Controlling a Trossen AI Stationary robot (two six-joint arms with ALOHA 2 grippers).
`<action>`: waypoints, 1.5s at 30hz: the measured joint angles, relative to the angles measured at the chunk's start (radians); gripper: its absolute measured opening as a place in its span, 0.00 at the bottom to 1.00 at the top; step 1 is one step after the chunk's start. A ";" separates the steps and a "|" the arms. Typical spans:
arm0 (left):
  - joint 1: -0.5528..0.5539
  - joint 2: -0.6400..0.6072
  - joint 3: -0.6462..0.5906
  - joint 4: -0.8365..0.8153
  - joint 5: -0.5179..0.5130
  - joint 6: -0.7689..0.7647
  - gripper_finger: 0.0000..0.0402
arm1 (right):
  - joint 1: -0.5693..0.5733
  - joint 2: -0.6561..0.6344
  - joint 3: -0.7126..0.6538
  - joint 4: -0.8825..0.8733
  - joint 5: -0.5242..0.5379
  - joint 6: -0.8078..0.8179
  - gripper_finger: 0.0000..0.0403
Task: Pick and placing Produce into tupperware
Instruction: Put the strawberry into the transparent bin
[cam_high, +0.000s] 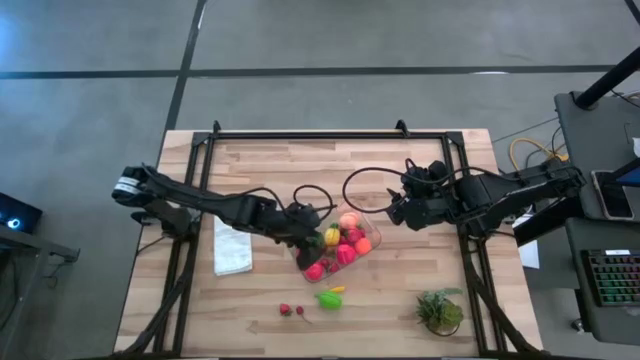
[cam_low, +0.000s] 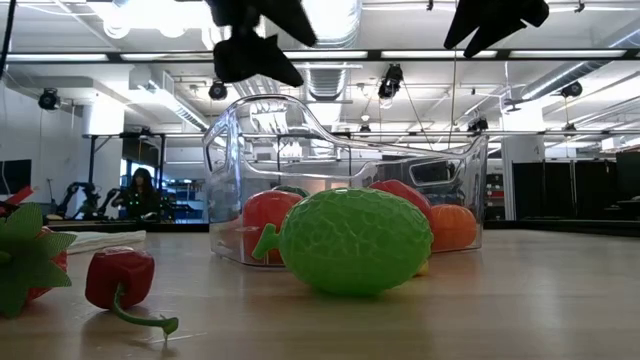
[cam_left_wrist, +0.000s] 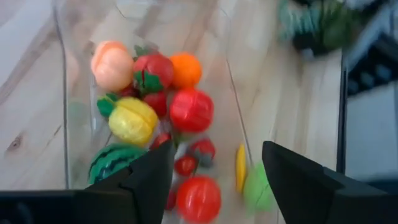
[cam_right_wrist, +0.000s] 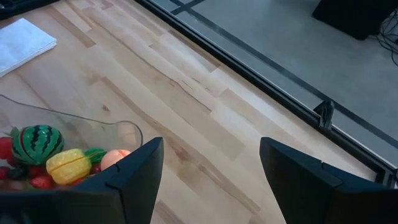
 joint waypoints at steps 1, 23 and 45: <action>-0.006 -0.004 0.004 -0.026 0.015 0.032 0.57 | 0.000 0.000 0.000 0.000 0.000 0.000 0.64; -0.384 0.029 -0.017 -0.220 0.130 -0.136 0.45 | 0.000 0.000 -0.003 0.001 -0.001 0.008 0.64; -0.398 0.187 -0.031 -0.121 0.155 -0.269 0.50 | 0.000 0.000 -0.008 0.001 -0.005 0.035 0.64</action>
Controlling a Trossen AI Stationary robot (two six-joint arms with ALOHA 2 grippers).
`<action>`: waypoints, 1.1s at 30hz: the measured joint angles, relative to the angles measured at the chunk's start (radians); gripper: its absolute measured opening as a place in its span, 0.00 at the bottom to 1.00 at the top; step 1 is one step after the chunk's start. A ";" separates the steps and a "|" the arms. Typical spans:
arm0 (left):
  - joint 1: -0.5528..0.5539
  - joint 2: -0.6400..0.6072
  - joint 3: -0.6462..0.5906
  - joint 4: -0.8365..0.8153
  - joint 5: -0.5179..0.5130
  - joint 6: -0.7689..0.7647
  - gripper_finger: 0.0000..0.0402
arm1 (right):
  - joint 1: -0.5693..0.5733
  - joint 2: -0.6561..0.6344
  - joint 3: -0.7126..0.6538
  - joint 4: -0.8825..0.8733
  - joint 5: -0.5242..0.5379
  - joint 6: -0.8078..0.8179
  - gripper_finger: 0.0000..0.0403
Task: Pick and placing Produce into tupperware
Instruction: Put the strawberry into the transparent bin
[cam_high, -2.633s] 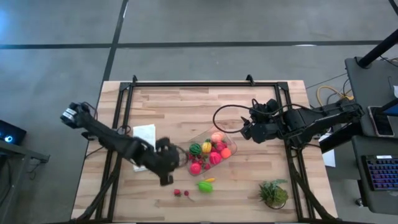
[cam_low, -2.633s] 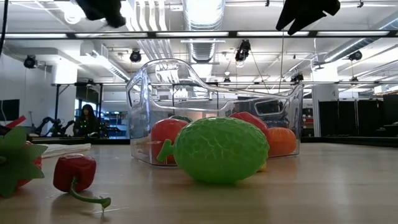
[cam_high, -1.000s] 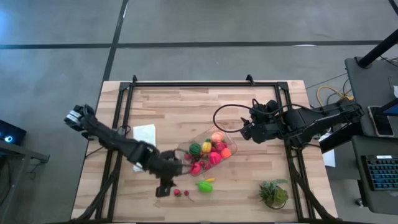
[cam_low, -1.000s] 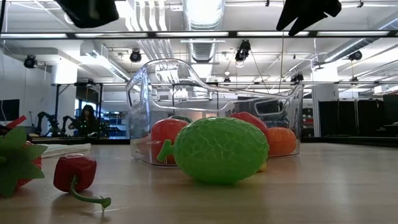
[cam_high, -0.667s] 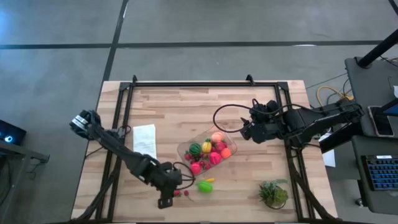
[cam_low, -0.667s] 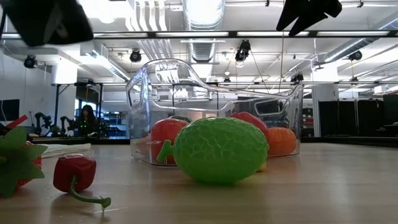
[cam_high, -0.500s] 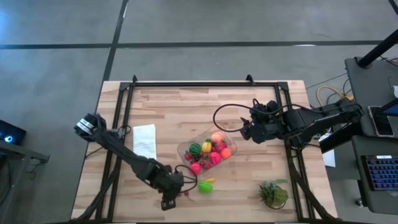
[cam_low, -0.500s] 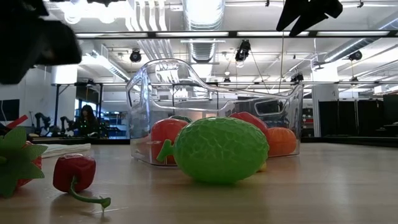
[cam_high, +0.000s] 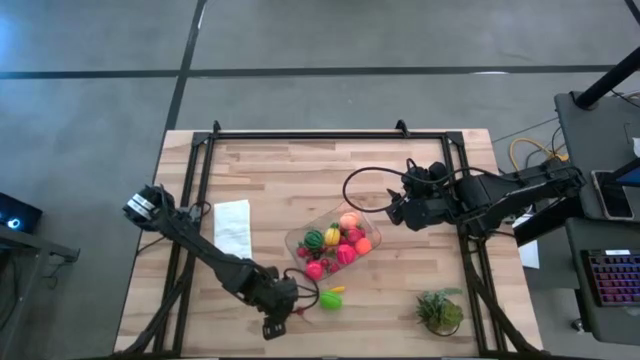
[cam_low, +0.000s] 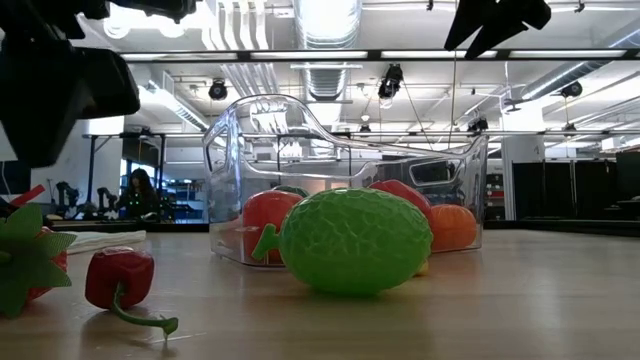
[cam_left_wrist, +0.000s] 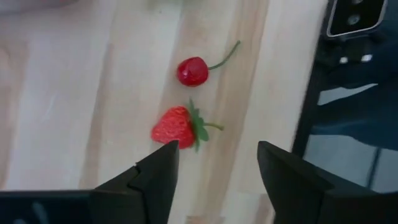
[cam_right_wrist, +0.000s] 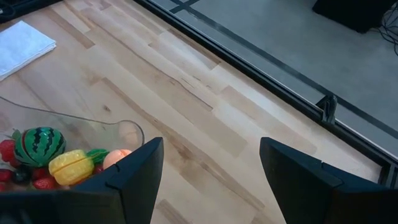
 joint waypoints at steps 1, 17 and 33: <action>0.000 0.000 -0.002 -0.003 -0.014 0.014 0.52 | 0.000 0.000 0.000 0.000 0.000 0.000 0.64; -0.002 0.035 -0.059 0.089 -0.061 0.180 0.64 | 0.000 0.000 -0.001 0.000 -0.003 0.000 0.64; -0.002 0.035 -0.148 0.159 -0.076 0.234 0.64 | 0.000 0.000 -0.023 0.000 -0.002 0.000 0.64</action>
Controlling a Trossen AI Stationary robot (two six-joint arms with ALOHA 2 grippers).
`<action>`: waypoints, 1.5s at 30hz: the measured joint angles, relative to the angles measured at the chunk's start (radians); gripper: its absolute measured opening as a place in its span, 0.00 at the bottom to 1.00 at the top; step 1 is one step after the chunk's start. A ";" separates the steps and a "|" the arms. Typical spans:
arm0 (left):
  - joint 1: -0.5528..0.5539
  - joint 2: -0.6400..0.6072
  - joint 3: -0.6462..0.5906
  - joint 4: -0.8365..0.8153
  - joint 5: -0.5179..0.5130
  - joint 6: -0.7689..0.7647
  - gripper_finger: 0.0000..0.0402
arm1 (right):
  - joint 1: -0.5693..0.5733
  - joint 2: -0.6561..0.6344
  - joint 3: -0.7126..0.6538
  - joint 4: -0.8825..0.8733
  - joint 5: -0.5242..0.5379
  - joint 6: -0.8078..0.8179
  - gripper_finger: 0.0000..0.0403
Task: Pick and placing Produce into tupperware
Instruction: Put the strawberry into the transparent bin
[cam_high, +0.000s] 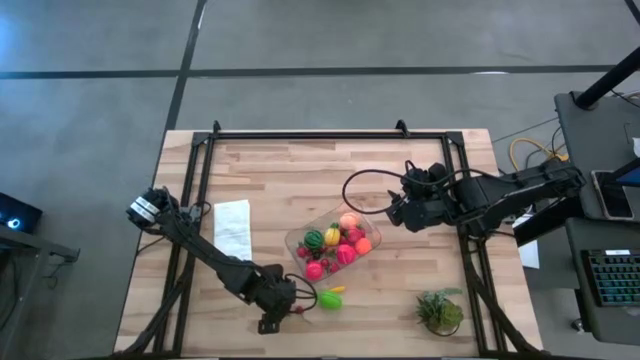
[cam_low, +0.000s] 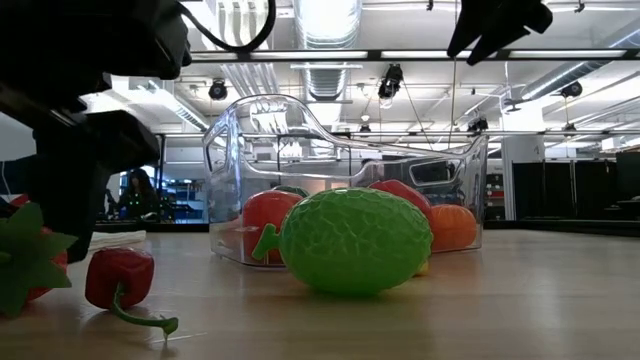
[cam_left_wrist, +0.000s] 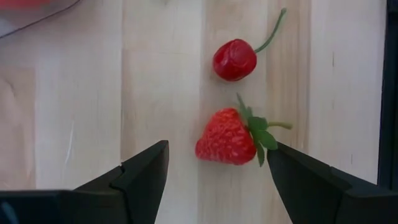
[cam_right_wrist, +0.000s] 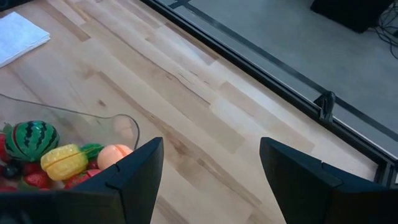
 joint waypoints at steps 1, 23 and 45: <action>0.000 0.000 -0.005 0.011 0.000 0.000 0.64 | 0.000 0.000 -0.002 0.000 0.000 0.001 0.64; 0.000 -0.001 -0.055 0.082 -0.051 -0.009 0.63 | 0.000 0.000 -0.026 0.000 0.000 0.045 0.64; 0.000 -0.002 -0.061 0.074 -0.063 -0.010 0.28 | 0.000 0.000 -0.026 0.006 0.003 0.052 0.64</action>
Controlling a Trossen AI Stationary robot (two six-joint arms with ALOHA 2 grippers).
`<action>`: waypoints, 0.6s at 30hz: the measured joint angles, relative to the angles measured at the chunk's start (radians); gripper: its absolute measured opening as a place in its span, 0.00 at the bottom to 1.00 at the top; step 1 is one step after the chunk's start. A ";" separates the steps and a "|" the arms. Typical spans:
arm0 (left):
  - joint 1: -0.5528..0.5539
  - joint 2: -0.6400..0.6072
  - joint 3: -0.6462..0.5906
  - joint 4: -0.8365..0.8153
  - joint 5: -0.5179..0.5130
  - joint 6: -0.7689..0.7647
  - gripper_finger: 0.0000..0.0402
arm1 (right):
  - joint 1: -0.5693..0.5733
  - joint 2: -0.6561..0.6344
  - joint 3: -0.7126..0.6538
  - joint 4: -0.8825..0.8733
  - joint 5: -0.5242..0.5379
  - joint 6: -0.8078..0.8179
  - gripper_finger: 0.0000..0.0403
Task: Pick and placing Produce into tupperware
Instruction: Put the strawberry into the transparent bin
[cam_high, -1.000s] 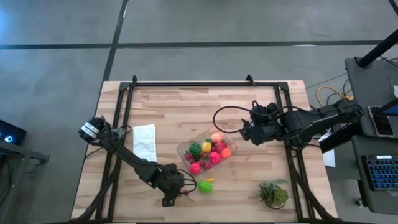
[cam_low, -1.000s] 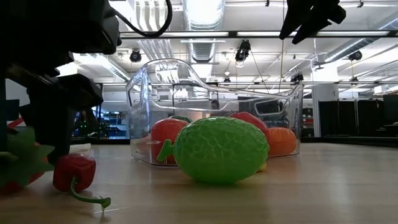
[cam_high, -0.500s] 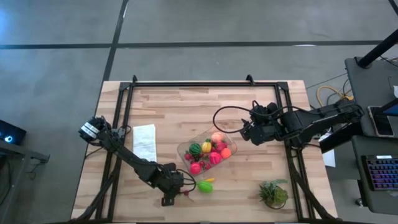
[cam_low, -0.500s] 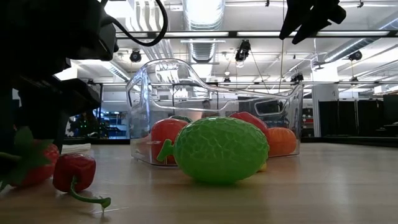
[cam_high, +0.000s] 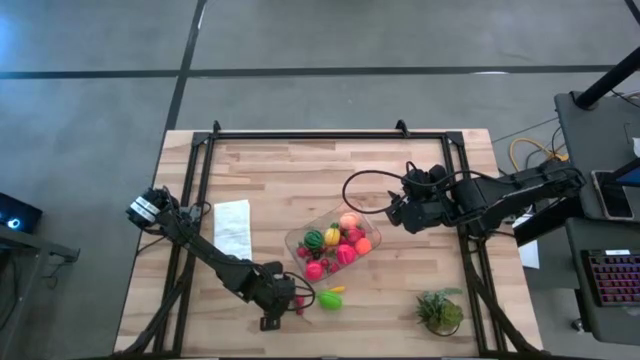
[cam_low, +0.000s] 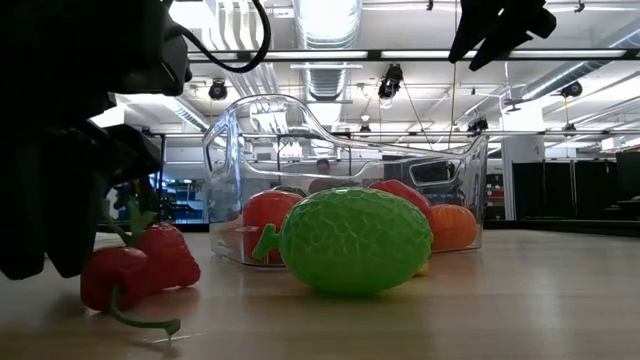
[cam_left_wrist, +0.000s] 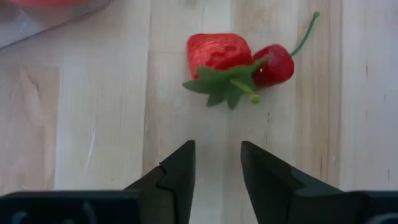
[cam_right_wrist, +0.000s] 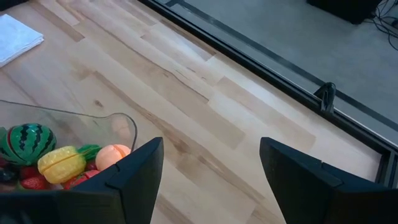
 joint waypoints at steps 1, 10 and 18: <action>0.000 0.000 0.002 0.001 -0.003 0.000 0.27 | 0.000 0.000 0.000 0.000 0.000 0.000 0.64; 0.007 -0.025 0.034 -0.040 -0.009 -0.079 0.26 | 0.000 0.000 0.000 0.001 -0.001 0.000 0.64; 0.012 -0.052 0.029 -0.064 -0.019 -0.264 0.28 | 0.000 0.000 0.000 0.002 -0.003 -0.009 0.64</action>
